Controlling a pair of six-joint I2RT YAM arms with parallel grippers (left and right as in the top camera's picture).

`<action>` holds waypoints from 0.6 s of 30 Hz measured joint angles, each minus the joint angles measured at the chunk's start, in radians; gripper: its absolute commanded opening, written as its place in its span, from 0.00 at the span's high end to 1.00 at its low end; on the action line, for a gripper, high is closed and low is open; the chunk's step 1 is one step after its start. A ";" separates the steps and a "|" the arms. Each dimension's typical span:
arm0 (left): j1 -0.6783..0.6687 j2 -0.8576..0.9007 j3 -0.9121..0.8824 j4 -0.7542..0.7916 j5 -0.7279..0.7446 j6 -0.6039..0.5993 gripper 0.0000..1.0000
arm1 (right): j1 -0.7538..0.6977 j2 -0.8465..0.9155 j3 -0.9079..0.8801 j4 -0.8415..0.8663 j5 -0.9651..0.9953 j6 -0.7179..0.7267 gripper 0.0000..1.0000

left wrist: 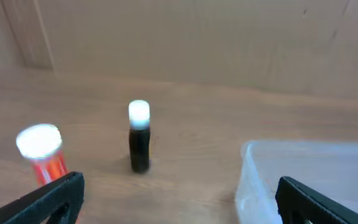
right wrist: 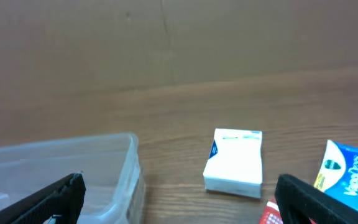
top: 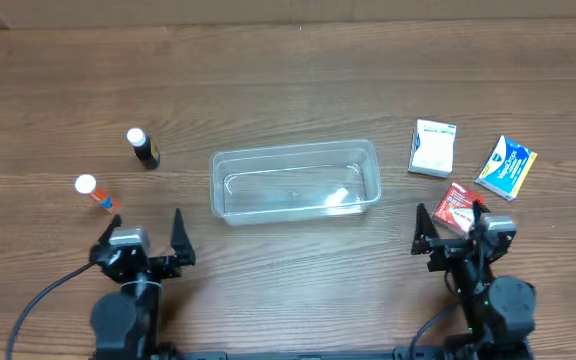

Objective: Pack container
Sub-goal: 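Reach the left gripper to the black bottle and grasp it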

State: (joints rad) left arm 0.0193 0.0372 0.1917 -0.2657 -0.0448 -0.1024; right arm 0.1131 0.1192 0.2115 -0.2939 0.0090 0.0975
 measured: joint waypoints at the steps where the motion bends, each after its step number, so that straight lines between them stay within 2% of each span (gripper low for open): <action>1: 0.000 0.010 0.027 -0.002 -0.002 -0.001 0.00 | 0.000 0.035 0.047 -0.021 0.001 0.003 0.00; 5: 0.000 0.267 0.260 -0.038 -0.002 -0.004 0.00 | 0.000 0.348 0.336 -0.190 0.006 0.026 0.00; 7: 0.000 0.477 0.430 -0.138 -0.002 -0.004 0.00 | 0.000 0.548 0.509 -0.292 -0.004 0.039 0.00; 9: 0.000 0.696 0.631 -0.269 -0.001 -0.004 0.00 | 0.000 0.714 0.664 -0.408 -0.027 0.046 0.00; 12: 0.000 0.981 0.964 -0.678 0.056 -0.005 0.00 | 0.000 0.922 0.874 -0.640 -0.052 0.053 0.00; 15: 0.000 1.125 1.114 -0.857 0.106 -0.007 0.00 | 0.000 1.046 0.993 -0.739 -0.074 0.055 0.00; 18: 0.000 1.210 1.120 -0.902 0.128 -0.007 0.00 | 0.000 1.068 1.005 -0.760 -0.083 0.083 0.00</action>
State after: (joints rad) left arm 0.0193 1.2476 1.3113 -1.1679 0.0834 -0.1097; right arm 0.1131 1.1873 1.2163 -1.0534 -0.0742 0.1802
